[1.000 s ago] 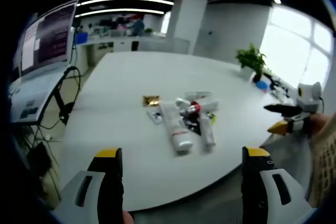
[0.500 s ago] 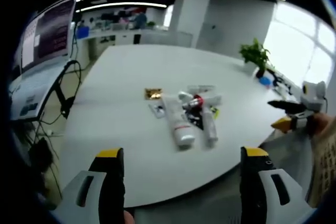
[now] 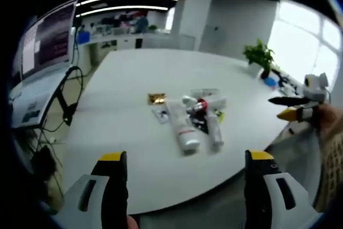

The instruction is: Arrange the skincare products in the storage area until every visible bottle or jar stands upright without overlapping.

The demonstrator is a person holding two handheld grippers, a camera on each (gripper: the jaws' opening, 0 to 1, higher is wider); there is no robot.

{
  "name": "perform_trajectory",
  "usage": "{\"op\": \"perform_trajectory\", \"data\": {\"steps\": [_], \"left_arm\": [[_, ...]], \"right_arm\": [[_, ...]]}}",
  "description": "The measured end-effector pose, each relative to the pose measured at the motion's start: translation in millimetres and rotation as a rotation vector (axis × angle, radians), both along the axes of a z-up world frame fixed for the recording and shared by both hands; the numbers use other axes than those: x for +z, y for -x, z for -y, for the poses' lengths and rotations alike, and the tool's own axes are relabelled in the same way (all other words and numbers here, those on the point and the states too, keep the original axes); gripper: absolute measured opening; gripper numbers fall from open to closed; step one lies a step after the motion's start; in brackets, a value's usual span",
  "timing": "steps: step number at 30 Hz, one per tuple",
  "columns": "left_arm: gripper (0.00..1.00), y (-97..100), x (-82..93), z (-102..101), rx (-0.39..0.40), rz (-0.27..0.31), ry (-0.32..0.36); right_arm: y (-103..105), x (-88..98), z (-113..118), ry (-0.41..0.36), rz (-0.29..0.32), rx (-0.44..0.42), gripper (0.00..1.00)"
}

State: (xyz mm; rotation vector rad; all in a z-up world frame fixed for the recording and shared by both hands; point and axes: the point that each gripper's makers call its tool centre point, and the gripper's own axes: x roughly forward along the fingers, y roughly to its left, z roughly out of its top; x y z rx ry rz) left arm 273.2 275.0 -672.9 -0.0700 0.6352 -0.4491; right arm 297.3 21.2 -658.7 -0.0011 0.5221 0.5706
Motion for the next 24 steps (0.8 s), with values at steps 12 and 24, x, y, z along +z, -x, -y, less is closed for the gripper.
{"op": "perform_trajectory", "data": {"steps": [12, 24], "left_arm": [[0.88, -0.5, 1.8, 0, 0.016, 0.0, 0.03], [0.88, -0.9, 1.1, -1, 0.025, -0.012, 0.033]], "right_arm": [[-47, -4.8, -1, 0.138, 0.037, 0.177, 0.79], [-93, -25.4, -11, 0.273, 0.045, 0.405, 0.66]]}}
